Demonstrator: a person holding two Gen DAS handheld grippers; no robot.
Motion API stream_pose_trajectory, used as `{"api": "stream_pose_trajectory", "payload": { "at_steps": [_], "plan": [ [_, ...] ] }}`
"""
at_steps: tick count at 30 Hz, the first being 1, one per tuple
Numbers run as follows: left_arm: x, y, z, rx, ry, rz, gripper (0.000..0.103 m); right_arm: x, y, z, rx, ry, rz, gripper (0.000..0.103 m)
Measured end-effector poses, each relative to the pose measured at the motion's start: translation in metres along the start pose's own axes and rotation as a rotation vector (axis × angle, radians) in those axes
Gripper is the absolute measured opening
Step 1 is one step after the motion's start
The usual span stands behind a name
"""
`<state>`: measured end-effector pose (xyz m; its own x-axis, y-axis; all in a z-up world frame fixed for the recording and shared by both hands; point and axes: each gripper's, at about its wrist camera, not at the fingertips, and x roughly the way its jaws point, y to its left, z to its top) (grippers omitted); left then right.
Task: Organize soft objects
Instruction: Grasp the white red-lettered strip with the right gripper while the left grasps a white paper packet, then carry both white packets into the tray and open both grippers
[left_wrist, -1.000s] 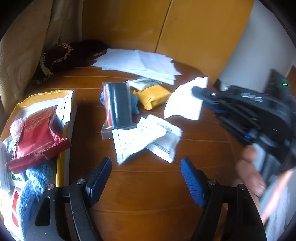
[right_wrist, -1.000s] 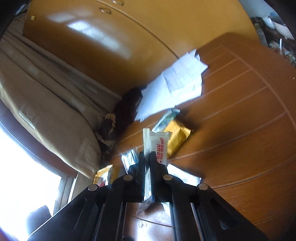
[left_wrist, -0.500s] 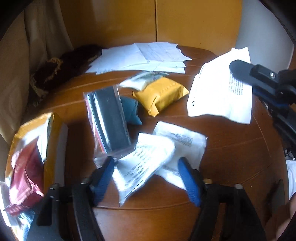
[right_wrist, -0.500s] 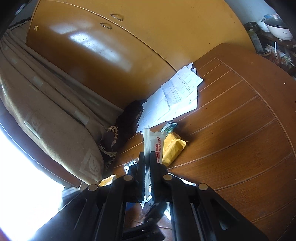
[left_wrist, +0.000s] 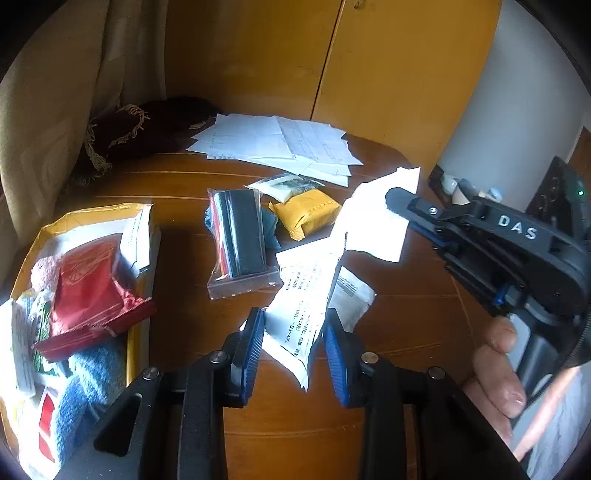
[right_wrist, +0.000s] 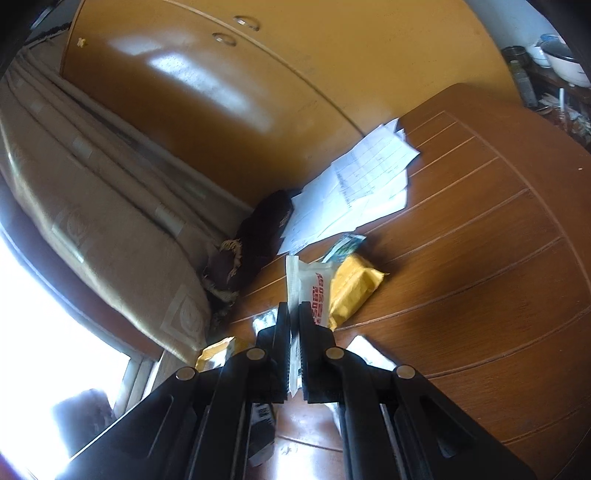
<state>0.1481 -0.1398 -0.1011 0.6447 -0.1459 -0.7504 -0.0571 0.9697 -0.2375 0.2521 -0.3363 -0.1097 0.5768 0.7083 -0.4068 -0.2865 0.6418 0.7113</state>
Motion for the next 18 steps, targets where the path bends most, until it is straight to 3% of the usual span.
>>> {"api": "stream_pose_trajectory", "payload": {
  "at_steps": [4, 10, 18],
  "plan": [
    [-0.041, 0.020, -0.011, -0.072, -0.050, -0.038, 0.034, 0.001, 0.020, -0.009, -0.082, 0.015, 0.069, 0.004],
    [-0.097, 0.054, -0.025, -0.116, -0.131, -0.021, 0.034, 0.012, 0.054, -0.031, -0.199, 0.099, 0.207, 0.004],
    [-0.115, 0.130, -0.009, -0.223, -0.170, 0.023, 0.034, 0.022, 0.110, -0.056, -0.277, 0.210, 0.330, 0.004]
  ]
}}
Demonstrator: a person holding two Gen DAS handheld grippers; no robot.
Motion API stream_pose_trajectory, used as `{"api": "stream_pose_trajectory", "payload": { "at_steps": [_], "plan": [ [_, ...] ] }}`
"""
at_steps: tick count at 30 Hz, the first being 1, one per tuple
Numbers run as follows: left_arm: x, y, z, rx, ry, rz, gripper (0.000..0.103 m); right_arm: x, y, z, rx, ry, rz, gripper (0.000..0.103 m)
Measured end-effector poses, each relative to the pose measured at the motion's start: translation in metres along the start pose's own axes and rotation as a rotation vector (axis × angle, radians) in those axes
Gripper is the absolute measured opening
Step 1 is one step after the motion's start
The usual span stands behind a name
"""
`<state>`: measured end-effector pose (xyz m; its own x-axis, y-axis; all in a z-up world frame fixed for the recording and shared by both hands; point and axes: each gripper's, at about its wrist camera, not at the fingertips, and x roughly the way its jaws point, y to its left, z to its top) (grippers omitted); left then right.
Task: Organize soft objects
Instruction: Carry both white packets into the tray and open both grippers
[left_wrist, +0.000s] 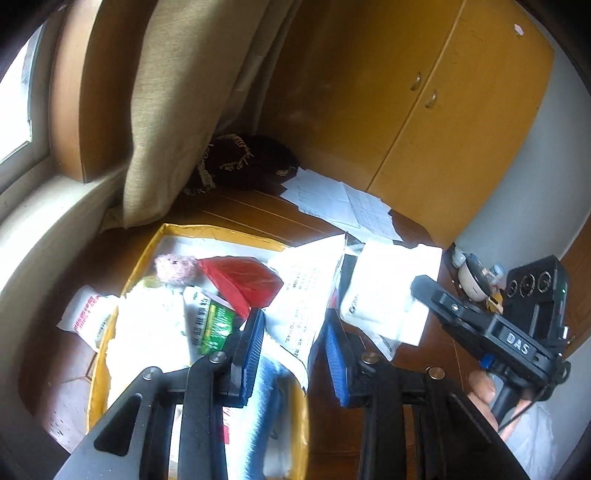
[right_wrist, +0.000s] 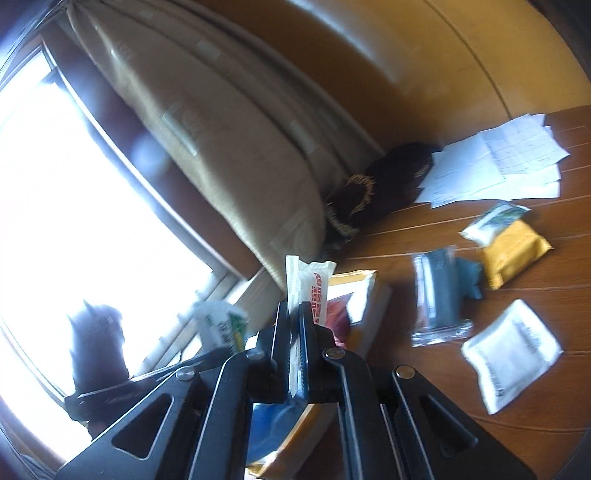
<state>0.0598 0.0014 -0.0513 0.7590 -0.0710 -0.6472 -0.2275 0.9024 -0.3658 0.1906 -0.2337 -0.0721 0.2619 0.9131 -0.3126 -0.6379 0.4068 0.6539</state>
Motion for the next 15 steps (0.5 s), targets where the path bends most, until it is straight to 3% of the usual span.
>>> {"api": "stream_pose_trajectory", "payload": {
  "at_steps": [5, 8, 15],
  "plan": [
    [0.014, 0.040, 0.027, -0.060, 0.010, 0.035, 0.034, 0.041, 0.024, 0.005, 0.010, 0.071, 0.065, 0.004],
    [0.028, 0.052, 0.041, -0.060, 0.009, 0.049, 0.034, 0.072, 0.026, 0.005, 0.029, 0.118, 0.054, 0.004],
    [0.077, 0.081, 0.052, -0.087, 0.118, 0.098, 0.034, 0.124, 0.007, -0.011, 0.073, 0.212, -0.010, 0.004]
  ]
}}
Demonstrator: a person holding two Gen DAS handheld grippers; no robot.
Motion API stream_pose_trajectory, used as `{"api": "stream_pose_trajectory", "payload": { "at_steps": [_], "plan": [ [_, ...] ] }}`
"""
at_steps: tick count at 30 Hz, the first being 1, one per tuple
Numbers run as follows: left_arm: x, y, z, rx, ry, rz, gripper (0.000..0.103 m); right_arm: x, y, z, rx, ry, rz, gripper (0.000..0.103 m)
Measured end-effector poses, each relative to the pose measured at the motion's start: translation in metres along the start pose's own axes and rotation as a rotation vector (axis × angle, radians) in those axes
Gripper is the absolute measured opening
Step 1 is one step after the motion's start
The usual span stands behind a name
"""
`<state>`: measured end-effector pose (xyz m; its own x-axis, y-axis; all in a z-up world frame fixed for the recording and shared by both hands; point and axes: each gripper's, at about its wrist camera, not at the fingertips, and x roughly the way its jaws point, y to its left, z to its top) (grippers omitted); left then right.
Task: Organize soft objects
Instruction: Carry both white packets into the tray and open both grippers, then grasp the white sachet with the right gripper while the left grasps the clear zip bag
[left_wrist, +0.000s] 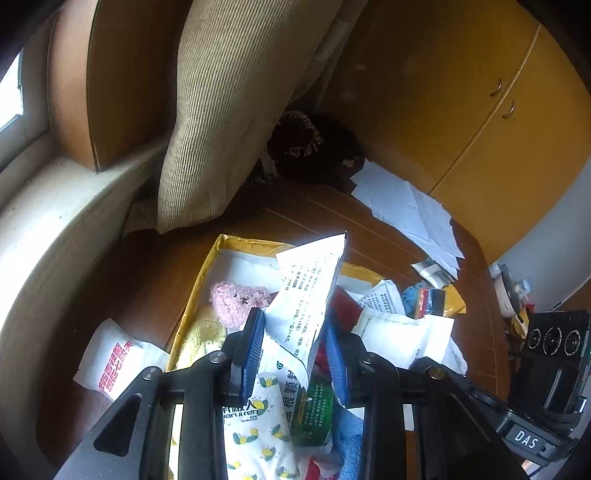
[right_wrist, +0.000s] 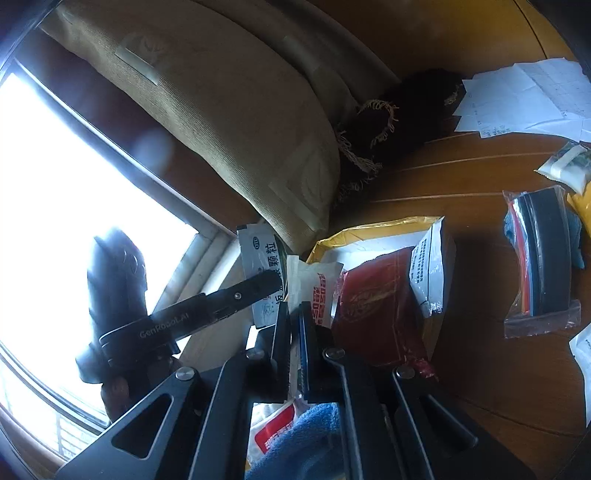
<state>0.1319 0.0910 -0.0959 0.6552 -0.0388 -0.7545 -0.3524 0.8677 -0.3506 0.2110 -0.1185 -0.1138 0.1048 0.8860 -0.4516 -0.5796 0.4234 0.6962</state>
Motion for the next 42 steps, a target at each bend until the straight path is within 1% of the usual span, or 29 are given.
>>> {"api": "stream_pose_trajectory", "payload": {
  "at_steps": [4, 6, 7, 8, 9, 11, 13, 14, 15, 17, 19, 21, 22, 23, 24, 25, 26, 28, 29, 32, 35, 37, 38, 40, 42],
  "plan": [
    [0.021, 0.004, 0.003, 0.004, 0.036, 0.047, 0.035, 0.001, -0.003, 0.001, -0.020, -0.008, -0.014, 0.005],
    [0.028, 0.005, 0.003, 0.002, 0.057, 0.058, 0.035, -0.001, -0.006, 0.002, -0.016, -0.016, -0.019, 0.008],
    [0.028, 0.005, 0.002, -0.001, 0.058, 0.053, 0.037, -0.002, -0.006, 0.002, -0.022, -0.024, -0.026, 0.008],
    [0.028, 0.004, 0.001, -0.005, 0.057, 0.053, 0.042, -0.003, -0.005, 0.002, -0.031, -0.027, -0.034, 0.008],
    [0.027, 0.004, 0.000, -0.009, 0.056, 0.056, 0.045, -0.005, -0.004, 0.002, -0.035, -0.031, -0.041, 0.010],
    [0.021, 0.001, -0.002, -0.017, 0.038, 0.037, 0.062, -0.010, -0.006, 0.003, -0.022, -0.046, -0.039, 0.032],
    [0.011, -0.004, -0.005, -0.005, 0.011, 0.029, 0.072, -0.020, -0.007, 0.004, -0.009, -0.071, -0.020, 0.038],
    [0.005, -0.006, -0.007, 0.003, -0.006, 0.026, 0.073, -0.025, -0.008, 0.005, -0.005, -0.080, -0.019, 0.043],
    [0.000, -0.008, -0.009, 0.008, -0.017, 0.024, 0.073, -0.031, -0.009, 0.006, 0.002, -0.093, -0.022, 0.045],
    [-0.009, -0.014, -0.015, 0.004, -0.024, 0.012, 0.073, -0.047, -0.014, 0.006, 0.009, -0.112, -0.029, 0.045],
    [-0.021, -0.024, -0.023, 0.018, -0.038, -0.016, 0.073, -0.067, -0.022, 0.006, 0.016, -0.129, -0.057, 0.046],
    [-0.035, -0.039, -0.034, 0.042, -0.073, -0.043, 0.073, -0.090, -0.033, 0.007, 0.023, -0.163, -0.102, 0.049],
    [-0.041, -0.048, -0.041, 0.054, -0.089, -0.059, 0.073, -0.106, -0.042, 0.007, 0.031, -0.188, -0.133, 0.054],
    [-0.045, -0.057, -0.046, 0.070, -0.094, -0.077, 0.074, -0.118, -0.049, 0.007, 0.039, -0.205, -0.159, 0.061],
    [-0.048, -0.068, -0.052, 0.089, -0.093, -0.101, 0.074, -0.129, -0.058, 0.008, 0.049, -0.217, -0.184, 0.064],
    [-0.050, -0.078, -0.056, 0.102, -0.092, -0.121, 0.074, -0.140, -0.069, 0.008, 0.066, -0.223, -0.221, 0.067],
    [-0.051, -0.089, -0.062, 0.116, -0.092, -0.137, 0.074, -0.148, -0.078, 0.007, 0.083, -0.225, -0.269, 0.068],
    [-0.049, -0.107, -0.070, 0.149, -0.074, -0.159, 0.074, -0.156, -0.099, 0.005, 0.133, -0.207, -0.359, 0.068],
    [-0.046, -0.115, -0.073, 0.164, -0.064, -0.169, 0.074, -0.158, -0.107, 0.003, 0.150, -0.193, -0.390, 0.068],
    [-0.038, -0.132, -0.078, 0.191, -0.043, -0.167, 0.074, -0.150, -0.125, -0.008, 0.165, -0.126, -0.468, 0.068],
    [-0.029, -0.140, -0.078, 0.190, -0.030, -0.152, 0.074, -0.135, -0.136, -0.013, 0.170, -0.067, -0.523, 0.068],
    [-0.025, -0.143, -0.076, 0.191, -0.028, -0.145, 0.074, -0.129, -0.133, -0.014, 0.138, -0.048, -0.544, 0.068],
    [-0.024, -0.143, -0.075, 0.188, -0.026, -0.136, 0.074, -0.126, -0.129, -0.014, 0.109, -0.038, -0.554, 0.073],
    [-0.023, -0.141, -0.074, 0.179, -0.025, -0.131, 0.074, -0.116, -0.124, -0.016, 0.059, -0.008, -0.577, 0.079],
    [-0.022, -0.141, -0.072, 0.174, -0.024, -0.127, 0.074, -0.103, -0.119, -0.017, 0.008, 0.019, -0.612, 0.080]
  ]
}}
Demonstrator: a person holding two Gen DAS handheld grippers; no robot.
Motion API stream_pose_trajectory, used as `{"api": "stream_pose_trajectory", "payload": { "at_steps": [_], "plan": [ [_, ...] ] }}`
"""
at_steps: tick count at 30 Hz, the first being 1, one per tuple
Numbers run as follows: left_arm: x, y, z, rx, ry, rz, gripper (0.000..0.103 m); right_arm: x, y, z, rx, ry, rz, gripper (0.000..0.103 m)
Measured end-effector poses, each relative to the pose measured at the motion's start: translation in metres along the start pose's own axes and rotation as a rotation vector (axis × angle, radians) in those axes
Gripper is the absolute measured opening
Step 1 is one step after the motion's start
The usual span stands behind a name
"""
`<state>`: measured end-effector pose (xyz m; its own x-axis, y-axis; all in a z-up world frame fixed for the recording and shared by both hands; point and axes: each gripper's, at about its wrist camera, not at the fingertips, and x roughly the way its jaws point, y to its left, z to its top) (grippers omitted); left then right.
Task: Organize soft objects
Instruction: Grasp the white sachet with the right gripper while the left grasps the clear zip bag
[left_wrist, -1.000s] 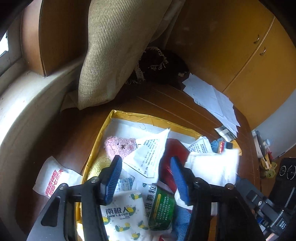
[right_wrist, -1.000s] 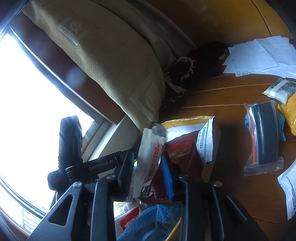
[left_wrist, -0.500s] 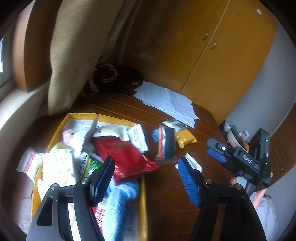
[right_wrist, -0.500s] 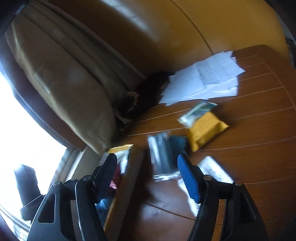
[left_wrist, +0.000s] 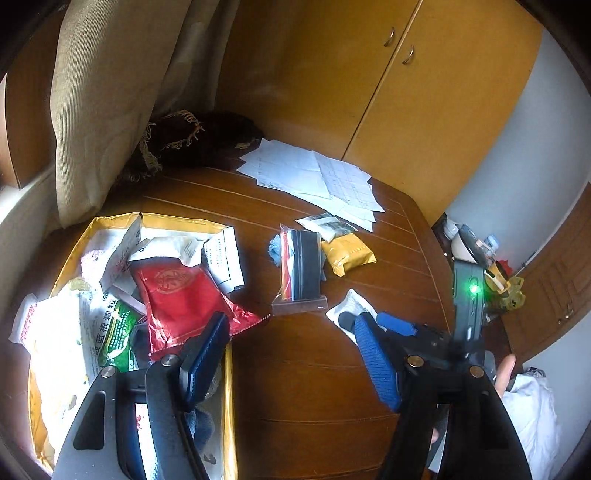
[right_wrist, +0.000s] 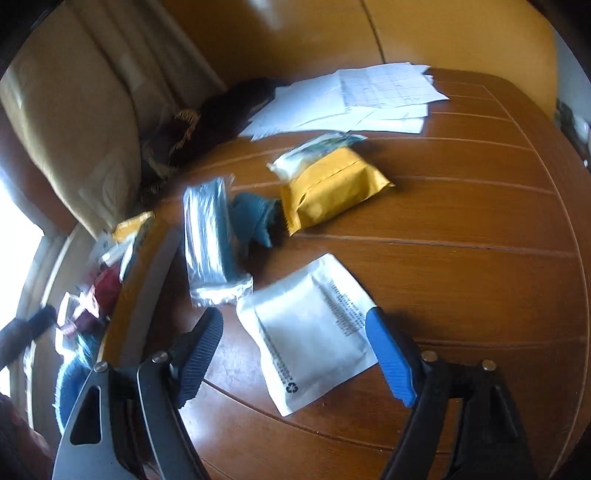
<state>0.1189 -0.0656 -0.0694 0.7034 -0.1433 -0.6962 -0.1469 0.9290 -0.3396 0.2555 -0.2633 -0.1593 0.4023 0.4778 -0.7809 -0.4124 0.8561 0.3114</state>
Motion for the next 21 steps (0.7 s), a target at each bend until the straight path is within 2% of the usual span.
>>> {"api": "stream_pose_trajectory", "payload": {
  "at_steps": [3, 6, 8, 12, 14, 15, 17, 21],
  "plan": [
    [0.003, 0.000, 0.005, 0.008, -0.007, 0.023, 0.074, 0.002, 0.016, -0.006, -0.092, 0.002, -0.086, 0.080],
    [0.013, 0.000, 0.011, 0.006, 0.020, 0.031, 0.074, 0.003, 0.024, -0.012, -0.145, -0.002, -0.143, 0.079],
    [0.018, -0.002, 0.015, 0.004, 0.037, 0.035, 0.074, 0.002, 0.026, -0.015, -0.162, -0.009, -0.203, 0.064],
    [0.038, -0.014, 0.023, 0.019, 0.075, 0.037, 0.074, 0.000, 0.025, -0.017, -0.172, -0.006, -0.214, 0.053],
    [0.051, -0.022, 0.028, 0.029, 0.095, 0.046, 0.074, -0.003, 0.022, -0.015, -0.156, -0.014, -0.209, 0.043],
    [0.058, -0.026, 0.030, 0.036, 0.102, 0.061, 0.074, -0.006, 0.020, -0.014, -0.143, -0.020, -0.191, 0.040],
    [0.073, -0.035, 0.035, 0.053, 0.118, 0.089, 0.074, -0.015, 0.017, -0.013, -0.119, -0.047, -0.147, 0.023],
    [0.110, -0.048, 0.044, 0.076, 0.139, 0.200, 0.074, -0.027, 0.010, -0.011, -0.066, -0.086, -0.116, 0.015]
  ]
}}
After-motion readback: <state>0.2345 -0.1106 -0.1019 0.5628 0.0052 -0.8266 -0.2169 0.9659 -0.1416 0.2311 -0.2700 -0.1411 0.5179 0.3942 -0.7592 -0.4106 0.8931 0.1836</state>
